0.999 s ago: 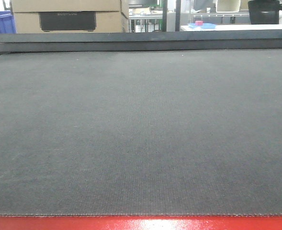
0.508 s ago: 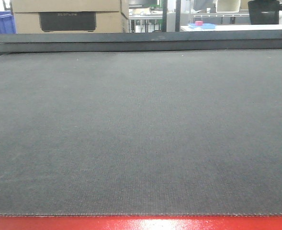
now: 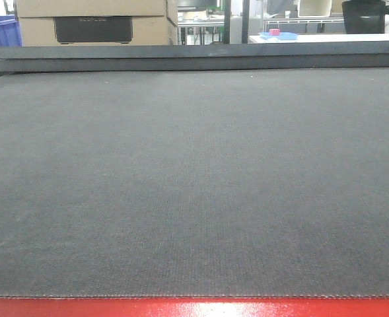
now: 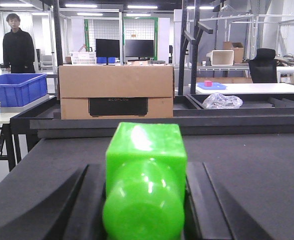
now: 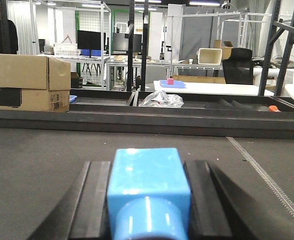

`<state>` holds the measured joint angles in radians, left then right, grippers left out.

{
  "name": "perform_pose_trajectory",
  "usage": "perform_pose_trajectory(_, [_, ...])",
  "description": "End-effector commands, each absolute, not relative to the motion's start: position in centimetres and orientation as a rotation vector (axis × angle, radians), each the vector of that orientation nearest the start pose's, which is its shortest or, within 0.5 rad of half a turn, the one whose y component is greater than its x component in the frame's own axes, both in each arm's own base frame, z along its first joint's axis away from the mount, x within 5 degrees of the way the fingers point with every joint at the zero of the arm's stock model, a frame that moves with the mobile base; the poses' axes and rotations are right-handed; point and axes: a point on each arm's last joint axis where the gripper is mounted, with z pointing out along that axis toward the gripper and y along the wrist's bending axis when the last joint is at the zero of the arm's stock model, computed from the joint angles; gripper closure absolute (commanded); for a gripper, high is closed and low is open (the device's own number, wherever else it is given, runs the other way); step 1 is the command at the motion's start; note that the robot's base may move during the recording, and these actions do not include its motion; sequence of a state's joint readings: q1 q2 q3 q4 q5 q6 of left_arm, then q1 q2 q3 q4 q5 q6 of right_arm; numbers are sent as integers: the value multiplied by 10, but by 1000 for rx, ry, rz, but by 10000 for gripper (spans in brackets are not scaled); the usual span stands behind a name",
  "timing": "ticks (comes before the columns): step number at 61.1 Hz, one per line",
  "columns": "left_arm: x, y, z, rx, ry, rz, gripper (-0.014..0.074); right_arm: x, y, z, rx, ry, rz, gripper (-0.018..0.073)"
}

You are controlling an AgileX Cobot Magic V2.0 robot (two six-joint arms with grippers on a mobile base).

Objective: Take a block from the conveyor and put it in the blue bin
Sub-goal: 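Lift both held blocks up off the belt, then drive the base away from the conveyor toward the shelf rack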

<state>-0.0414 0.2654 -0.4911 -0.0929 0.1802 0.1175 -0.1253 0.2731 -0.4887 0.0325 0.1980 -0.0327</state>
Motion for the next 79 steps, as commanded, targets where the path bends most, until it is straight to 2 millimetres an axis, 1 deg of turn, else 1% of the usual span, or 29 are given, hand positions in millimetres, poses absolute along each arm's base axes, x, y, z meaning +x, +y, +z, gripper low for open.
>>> perform_pose_trajectory(1, [58,-4,347,65,1409,-22,707,60,-7,344,81,1438,-108,721])
perform_pose_trajectory(79, [58,-4,347,65,1409,-22,707,60,-7,344,81,1438,-108,721])
